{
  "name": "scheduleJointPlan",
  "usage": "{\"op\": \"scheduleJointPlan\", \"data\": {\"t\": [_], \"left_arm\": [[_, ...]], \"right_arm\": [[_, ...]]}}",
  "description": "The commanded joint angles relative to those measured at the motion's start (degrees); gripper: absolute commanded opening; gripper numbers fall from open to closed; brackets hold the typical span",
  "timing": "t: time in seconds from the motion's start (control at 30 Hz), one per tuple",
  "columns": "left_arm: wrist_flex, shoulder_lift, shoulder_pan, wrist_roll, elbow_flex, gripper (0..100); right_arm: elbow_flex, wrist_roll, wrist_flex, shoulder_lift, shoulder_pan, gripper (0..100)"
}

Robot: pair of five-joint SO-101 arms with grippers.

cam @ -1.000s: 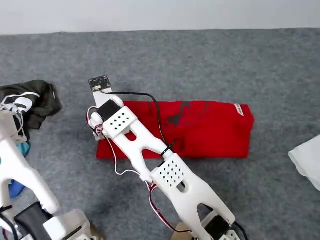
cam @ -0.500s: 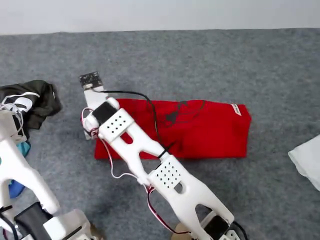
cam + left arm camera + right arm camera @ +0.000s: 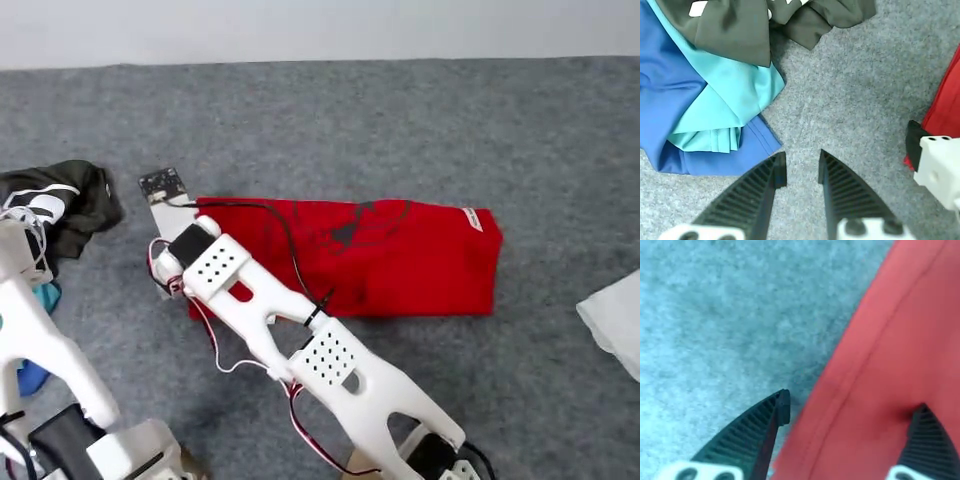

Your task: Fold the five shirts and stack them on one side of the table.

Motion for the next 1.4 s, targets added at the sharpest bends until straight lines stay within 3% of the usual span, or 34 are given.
{"op": "scheduleJointPlan", "data": {"t": [0.0, 0.1, 0.33, 0.63, 0.87, 1.17, 1.37], "left_arm": [[-0.97, -2.37, -0.18, -0.53, -0.22, 11], [-1.49, -2.37, -0.18, -0.53, -0.13, 11], [-2.46, -2.37, -0.18, -0.53, 0.48, 11], [-2.55, -2.37, -0.18, -0.53, 0.48, 11], [-2.55, -2.37, 0.00, -0.53, 0.48, 11], [-2.99, -2.37, 0.26, -0.44, 0.40, 11], [-4.04, -2.37, 1.05, -0.26, 0.31, 11]], "right_arm": [[0.35, 0.44, 0.13, -0.84, 2.59, 37.1], [0.70, 0.62, 0.31, -0.84, 3.03, 34.0], [0.97, 0.70, 0.31, -0.84, 3.03, 14.3], [0.70, 0.70, 0.31, -0.84, 3.74, 1.3], [0.18, 3.25, 1.45, -2.95, 6.37, 0.9], [-6.33, 8.09, 19.74, -8.75, 9.10, 0.9], [-8.00, 11.08, 20.44, -14.37, 13.23, 0.9]]}}
